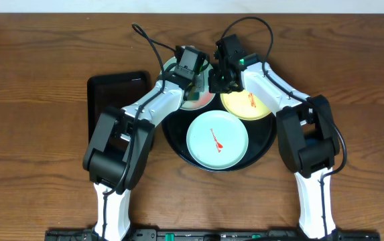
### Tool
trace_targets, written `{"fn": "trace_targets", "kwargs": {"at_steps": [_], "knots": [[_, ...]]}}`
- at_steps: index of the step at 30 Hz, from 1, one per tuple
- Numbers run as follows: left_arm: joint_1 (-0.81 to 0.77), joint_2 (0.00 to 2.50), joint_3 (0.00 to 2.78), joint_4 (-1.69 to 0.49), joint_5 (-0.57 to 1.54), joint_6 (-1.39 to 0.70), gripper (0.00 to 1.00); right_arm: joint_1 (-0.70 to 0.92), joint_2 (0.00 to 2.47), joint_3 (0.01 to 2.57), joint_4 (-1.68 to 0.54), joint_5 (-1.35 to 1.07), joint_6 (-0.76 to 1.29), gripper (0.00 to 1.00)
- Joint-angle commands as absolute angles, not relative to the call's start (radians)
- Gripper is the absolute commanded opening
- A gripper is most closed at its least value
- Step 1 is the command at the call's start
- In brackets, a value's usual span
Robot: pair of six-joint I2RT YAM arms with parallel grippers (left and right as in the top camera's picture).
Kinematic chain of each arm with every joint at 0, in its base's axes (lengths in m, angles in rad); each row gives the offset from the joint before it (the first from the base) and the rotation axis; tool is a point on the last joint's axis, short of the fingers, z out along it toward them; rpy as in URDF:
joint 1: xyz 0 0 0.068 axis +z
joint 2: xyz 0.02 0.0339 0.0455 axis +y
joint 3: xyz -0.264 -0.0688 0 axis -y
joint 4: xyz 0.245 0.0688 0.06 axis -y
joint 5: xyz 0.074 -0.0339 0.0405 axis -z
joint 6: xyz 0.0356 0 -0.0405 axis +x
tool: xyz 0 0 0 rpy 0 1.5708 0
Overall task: Clean dirty plates on tray and stack at the side
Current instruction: 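Keep wiping the red smear on the green plate with the sponge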
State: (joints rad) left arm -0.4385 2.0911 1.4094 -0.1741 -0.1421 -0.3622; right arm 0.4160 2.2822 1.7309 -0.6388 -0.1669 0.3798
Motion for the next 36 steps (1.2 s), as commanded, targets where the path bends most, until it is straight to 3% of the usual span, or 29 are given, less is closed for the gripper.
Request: {"fn": "trace_targets", "kwargs": {"at_steps": [1, 12, 21, 31, 36], "knots": [[-0.431, 2.101, 1.431, -0.150, -0.166, -0.376, 0.07, 0.408, 2.298, 1.709, -0.674, -0.087, 0.361, 0.01], [-0.408, 2.147, 1.432, -0.143, -0.166, -0.320, 0.07, 0.421, 2.298, 1.709, -0.680, -0.087, 0.361, 0.01], [-0.383, 2.136, 1.460, -0.325, -0.179, -0.224, 0.07, 0.421, 2.298, 1.709, -0.685, -0.086, 0.362, 0.01], [-0.358, 2.122, 1.461, -0.379, -0.290, -0.221, 0.07, 0.421, 2.298, 1.709, -0.688, -0.086, 0.362, 0.01], [-0.360, 2.123, 1.462, -0.358, -0.210, -0.221, 0.07, 0.421, 2.298, 1.709, -0.688, -0.086, 0.362, 0.01]]}}
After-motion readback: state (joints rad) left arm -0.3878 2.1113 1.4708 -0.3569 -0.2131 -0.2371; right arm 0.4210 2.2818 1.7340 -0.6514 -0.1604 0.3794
